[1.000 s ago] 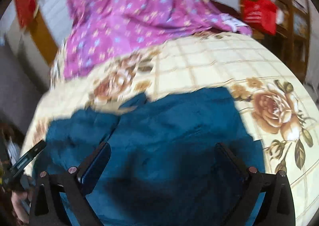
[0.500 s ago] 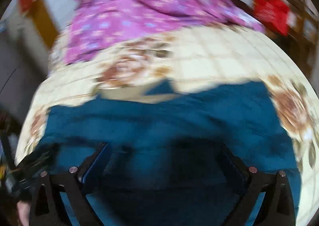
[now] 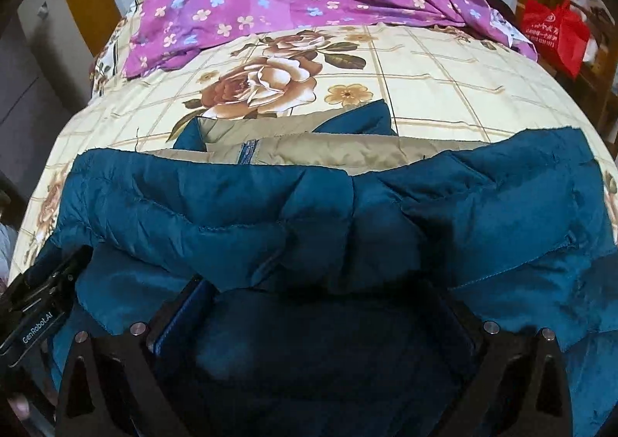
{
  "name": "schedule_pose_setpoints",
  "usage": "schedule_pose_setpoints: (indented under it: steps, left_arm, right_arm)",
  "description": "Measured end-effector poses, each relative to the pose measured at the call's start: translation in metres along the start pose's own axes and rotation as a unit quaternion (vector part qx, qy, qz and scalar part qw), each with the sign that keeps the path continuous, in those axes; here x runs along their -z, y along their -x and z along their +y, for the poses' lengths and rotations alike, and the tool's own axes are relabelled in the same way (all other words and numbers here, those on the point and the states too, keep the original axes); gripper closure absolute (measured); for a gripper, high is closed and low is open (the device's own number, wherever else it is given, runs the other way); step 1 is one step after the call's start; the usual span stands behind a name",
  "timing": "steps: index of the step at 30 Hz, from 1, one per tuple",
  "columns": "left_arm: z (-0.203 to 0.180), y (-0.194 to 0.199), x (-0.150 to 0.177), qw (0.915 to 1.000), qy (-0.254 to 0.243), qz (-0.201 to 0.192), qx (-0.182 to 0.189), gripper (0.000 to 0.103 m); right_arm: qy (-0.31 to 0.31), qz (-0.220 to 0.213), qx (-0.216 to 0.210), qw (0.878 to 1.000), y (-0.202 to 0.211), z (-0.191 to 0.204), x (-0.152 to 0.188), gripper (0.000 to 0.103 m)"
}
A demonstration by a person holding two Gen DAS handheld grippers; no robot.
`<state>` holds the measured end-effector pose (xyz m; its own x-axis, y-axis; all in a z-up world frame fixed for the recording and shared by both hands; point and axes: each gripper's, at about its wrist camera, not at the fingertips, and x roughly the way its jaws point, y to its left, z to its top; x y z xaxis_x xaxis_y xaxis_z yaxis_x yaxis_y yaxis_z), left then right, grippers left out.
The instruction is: Fold large clothes
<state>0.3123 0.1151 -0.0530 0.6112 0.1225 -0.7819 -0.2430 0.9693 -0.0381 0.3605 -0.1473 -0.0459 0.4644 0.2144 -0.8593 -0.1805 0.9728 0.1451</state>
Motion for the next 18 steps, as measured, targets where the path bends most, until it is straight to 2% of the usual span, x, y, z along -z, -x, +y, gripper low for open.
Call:
schedule_pose_setpoints:
  steps: [5, 18]
  left_arm:
    - [0.0, -0.001, -0.001, 1.0, 0.006, 0.006, -0.005, 0.017]
    - [-0.003, -0.007, -0.004, 0.9996, 0.013, 0.022, -0.01, 0.014]
  right_arm:
    - [0.006, -0.011, 0.005, 1.0, -0.009, 0.014, -0.001, 0.0]
    - [0.005, -0.025, 0.006, 1.0, -0.01, 0.014, 0.001, 0.0]
